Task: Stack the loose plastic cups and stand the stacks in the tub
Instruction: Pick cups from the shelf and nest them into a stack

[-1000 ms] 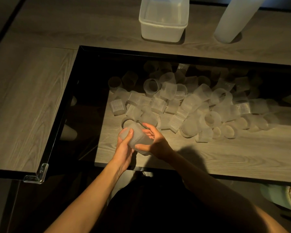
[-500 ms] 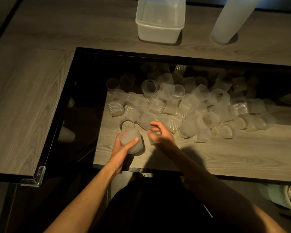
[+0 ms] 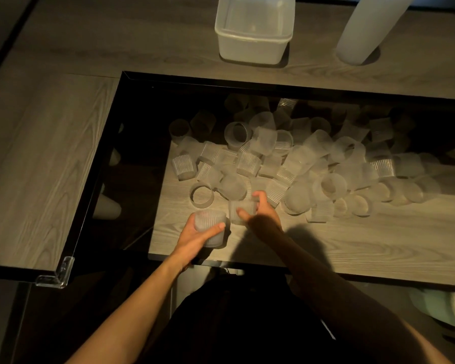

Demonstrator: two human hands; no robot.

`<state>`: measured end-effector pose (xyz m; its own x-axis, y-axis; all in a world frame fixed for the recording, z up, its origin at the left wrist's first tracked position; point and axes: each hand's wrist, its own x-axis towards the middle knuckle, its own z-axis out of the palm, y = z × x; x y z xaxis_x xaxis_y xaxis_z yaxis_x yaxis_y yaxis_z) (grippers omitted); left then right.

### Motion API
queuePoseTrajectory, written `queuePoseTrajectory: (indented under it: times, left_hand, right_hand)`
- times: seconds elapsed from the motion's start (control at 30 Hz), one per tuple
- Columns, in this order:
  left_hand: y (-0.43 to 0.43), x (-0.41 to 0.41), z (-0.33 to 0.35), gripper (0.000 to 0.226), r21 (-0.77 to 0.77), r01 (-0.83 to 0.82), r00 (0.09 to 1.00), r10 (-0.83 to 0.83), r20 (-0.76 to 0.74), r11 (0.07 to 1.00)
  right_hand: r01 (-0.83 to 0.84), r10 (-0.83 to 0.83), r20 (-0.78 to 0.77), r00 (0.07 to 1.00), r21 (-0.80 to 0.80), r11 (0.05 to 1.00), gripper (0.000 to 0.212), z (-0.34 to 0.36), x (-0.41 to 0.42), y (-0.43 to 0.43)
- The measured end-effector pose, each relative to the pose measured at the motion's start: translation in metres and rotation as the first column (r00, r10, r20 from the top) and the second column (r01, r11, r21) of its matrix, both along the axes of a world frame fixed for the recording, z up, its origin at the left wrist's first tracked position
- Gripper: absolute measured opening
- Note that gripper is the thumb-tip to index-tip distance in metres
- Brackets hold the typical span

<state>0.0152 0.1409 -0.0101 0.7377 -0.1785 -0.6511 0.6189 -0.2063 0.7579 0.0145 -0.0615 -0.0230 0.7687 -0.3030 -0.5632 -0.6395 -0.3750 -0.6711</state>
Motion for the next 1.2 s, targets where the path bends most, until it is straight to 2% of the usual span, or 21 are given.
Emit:
queuePoseTrajectory:
  times: [0.07,0.1,0.13,0.27,0.4,0.5,0.6,0.7,0.77,0.8,0.83,0.9,1.0,1.1,1.13,1.2]
  left_hand:
    - [0.002,0.002,0.003,0.072,-0.038,0.048,0.999,-0.049,-0.015,0.998]
    - [0.003,0.003,0.005,0.069,-0.055,0.093,0.995,-0.095,-0.024,0.994]
    - [0.002,0.004,0.007,0.067,-0.071,0.139,0.989,-0.141,-0.035,0.988]
    - [-0.008,0.008,0.012,0.068,-0.12,0.272,0.961,-0.276,-0.018,0.955]
    - [-0.012,0.013,0.011,0.087,-0.091,0.332,0.943,-0.332,0.016,0.939]
    - [-0.012,0.014,0.013,0.071,-0.082,0.308,0.952,-0.306,0.03,0.948]
    - [-0.011,0.016,0.013,0.057,-0.061,0.255,0.967,-0.253,0.045,0.965]
    - [-0.004,0.016,0.008,0.065,-0.052,0.193,0.981,-0.191,0.034,0.98]
    - [0.007,0.016,0.005,0.078,-0.032,0.13,0.991,-0.13,0.021,0.991]
    - [0.011,0.016,0.005,0.082,-0.026,0.109,0.994,-0.109,0.014,0.994]
    - [0.013,0.016,0.004,0.082,-0.025,0.098,0.995,-0.098,0.006,0.995]
    - [0.02,0.017,0.004,0.078,-0.022,0.073,0.997,-0.073,-0.006,0.997]
    - [0.027,0.018,0.006,0.075,-0.017,0.063,0.998,-0.063,-0.015,0.998]
    - [0.032,0.02,0.007,0.08,-0.018,0.086,0.996,-0.087,-0.026,0.996]
    - [0.033,0.022,0.007,0.083,-0.012,0.092,0.995,-0.092,-0.033,0.996]
    - [0.037,0.025,0.004,0.089,-0.012,0.099,0.994,-0.099,-0.051,0.995]
  right_hand:
    - [0.105,-0.149,0.111,0.983,0.332,0.937,0.059,0.015,0.001,-0.002]
    - [0.099,-0.183,0.143,0.973,0.454,0.885,0.06,0.019,0.001,-0.004]
    - [0.063,-0.168,0.16,0.973,0.511,0.857,0.062,0.02,0.0,-0.006]
    - [-0.138,0.078,0.135,0.988,0.524,0.841,0.062,0.026,0.002,-0.004]
    - [-0.183,0.139,0.121,0.983,0.539,0.822,0.047,0.024,0.006,-0.012]
    - [-0.223,0.209,0.087,0.974,0.528,0.819,0.028,0.031,0.003,-0.004]
    - [-0.292,0.27,0.112,0.956,0.415,0.862,0.037,0.026,0.003,0.01]
    - [-0.169,0.14,0.1,0.985,0.406,0.898,0.036,0.017,0.009,0.015]
    - [-0.125,0.071,0.232,0.97,0.226,0.966,0.021,0.013,0.019,0.015]
    - [-0.093,0.066,0.276,0.959,0.089,0.992,0.023,0.011,0.025,0.014]
    - [-0.065,0.078,0.28,0.957,-0.056,0.996,0.034,0.009,0.031,0.011]
    - [-0.114,0.177,0.205,0.963,-0.286,0.952,0.061,0.004,0.049,0.011]
    - [-0.34,0.392,0.037,0.919,-0.431,0.836,0.086,-0.002,0.063,0.015]
    - [-0.444,0.526,-0.035,0.85,-0.584,0.679,0.081,-0.007,0.069,0.018]
    - [-0.43,0.531,-0.023,0.847,-0.616,0.66,0.079,-0.006,0.07,0.017]
    - [-0.383,0.49,0.009,0.872,-0.61,0.693,0.079,-0.001,0.068,0.014]
